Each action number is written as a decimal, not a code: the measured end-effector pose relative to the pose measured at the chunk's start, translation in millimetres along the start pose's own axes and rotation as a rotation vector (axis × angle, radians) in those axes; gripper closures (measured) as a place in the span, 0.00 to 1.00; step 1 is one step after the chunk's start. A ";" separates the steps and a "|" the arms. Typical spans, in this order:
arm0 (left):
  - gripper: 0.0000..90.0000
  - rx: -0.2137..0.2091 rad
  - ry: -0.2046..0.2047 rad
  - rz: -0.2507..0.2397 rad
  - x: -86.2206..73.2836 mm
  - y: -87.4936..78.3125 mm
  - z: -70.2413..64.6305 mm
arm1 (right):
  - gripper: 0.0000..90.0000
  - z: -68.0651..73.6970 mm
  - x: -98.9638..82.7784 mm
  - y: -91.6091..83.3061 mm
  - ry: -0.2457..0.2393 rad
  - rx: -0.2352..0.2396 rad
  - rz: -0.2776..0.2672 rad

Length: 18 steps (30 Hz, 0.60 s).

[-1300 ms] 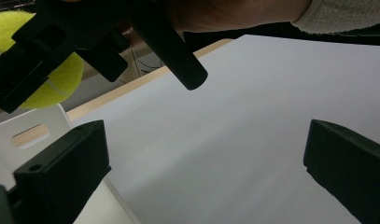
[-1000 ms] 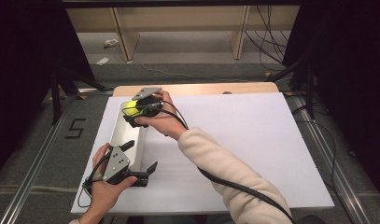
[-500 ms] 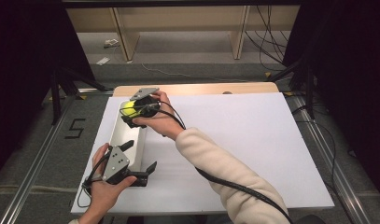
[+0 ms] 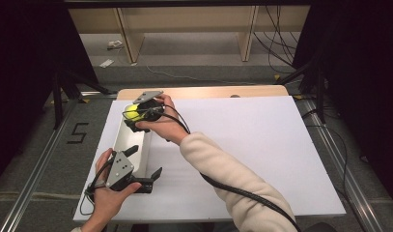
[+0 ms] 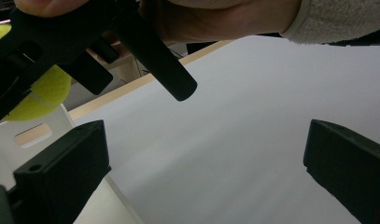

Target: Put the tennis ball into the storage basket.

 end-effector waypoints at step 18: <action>0.00 0.000 -0.002 0.000 -0.1 -0.2 0.7 | 0.30 -2.8 0.3 6.2 0.014 -0.002 0.001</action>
Point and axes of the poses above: each handheld gripper's, and its own axes: y roughly forward along the jaws, x roughly out of its top, z roughly to its left, the point moved 6 cm from there along y, roughly forward along the jaws, and after that the axes turned 12 degrees about x, right-handed, at the moved point
